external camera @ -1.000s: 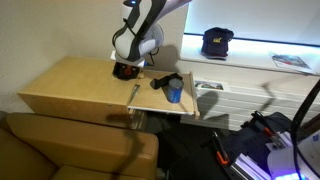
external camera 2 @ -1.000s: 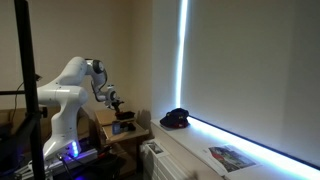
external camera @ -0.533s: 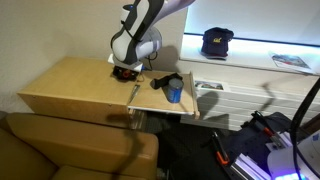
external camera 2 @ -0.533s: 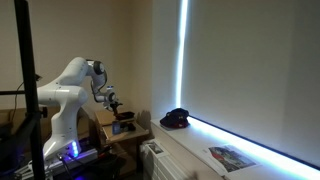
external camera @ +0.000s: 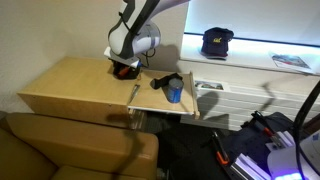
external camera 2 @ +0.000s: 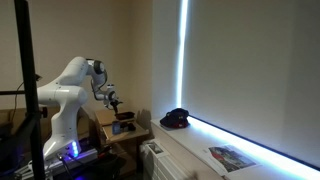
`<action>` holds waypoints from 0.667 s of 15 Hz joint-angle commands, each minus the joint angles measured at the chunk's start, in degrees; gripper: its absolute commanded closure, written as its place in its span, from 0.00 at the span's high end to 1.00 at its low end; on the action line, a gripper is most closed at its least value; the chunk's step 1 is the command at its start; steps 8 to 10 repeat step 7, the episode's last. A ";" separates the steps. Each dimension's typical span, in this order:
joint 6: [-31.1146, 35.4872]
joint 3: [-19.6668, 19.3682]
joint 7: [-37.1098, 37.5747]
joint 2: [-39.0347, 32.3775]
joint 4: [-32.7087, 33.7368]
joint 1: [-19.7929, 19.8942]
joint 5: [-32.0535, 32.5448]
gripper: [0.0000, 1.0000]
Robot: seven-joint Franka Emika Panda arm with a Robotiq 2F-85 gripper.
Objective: Place the screwdriver inside the black box
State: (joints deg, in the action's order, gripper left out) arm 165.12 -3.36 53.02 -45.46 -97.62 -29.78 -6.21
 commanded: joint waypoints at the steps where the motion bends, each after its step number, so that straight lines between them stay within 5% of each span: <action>1: -2.55 6.90 -3.09 9.39 -6.05 4.73 -3.58 1.00; 4: -0.45 12.59 -5.84 17.96 -12.23 8.66 -7.31 1.00; 6: 3.70 19.82 -11.35 23.26 -15.77 13.77 -13.61 1.00; 7: 0.73 13.79 -7.16 16.84 -8.77 8.75 -9.97 1.00; 10: 0.73 13.79 -7.16 16.84 -8.77 8.75 -9.97 1.00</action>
